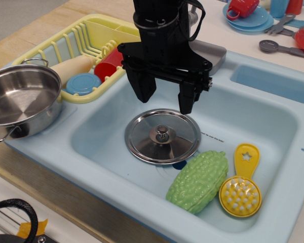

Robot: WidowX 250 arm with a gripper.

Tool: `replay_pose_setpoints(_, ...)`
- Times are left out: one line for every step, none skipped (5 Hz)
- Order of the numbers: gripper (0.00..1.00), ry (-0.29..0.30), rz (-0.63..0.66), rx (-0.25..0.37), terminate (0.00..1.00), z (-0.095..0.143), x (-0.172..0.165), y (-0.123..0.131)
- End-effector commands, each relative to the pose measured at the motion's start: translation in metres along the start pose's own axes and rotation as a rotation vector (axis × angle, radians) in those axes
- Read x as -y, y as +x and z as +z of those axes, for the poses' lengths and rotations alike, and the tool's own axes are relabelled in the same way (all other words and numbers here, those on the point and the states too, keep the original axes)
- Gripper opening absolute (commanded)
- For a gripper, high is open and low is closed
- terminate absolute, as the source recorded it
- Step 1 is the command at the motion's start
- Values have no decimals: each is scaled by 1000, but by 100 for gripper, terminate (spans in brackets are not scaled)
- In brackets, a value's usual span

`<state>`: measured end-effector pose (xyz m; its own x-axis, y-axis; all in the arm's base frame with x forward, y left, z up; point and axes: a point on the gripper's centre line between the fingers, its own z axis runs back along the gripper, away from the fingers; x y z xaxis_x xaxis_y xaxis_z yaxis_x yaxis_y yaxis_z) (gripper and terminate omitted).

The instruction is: Put lid on pot or pan

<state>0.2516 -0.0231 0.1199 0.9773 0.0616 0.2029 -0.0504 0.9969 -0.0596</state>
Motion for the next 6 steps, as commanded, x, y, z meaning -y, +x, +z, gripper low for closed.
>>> replay_pose_setpoints(100, 0, 0, 0, 0, 0, 0, 0)
replay_pose_setpoints(100, -12, 22, -29, 0, -12, -2, 6)
replay_pose_setpoints(100, -36, 9, -54, 0, -24, -7, 7)
replay_pose_setpoints(100, -49, 16, -83, 0, -30, -10, 7)
replay_pose_setpoints(100, -60, 28, -82, 0, -35, -11, 3)
replay_pose_setpoints(100, -81, 37, -88, 0, -42, -12, 0)
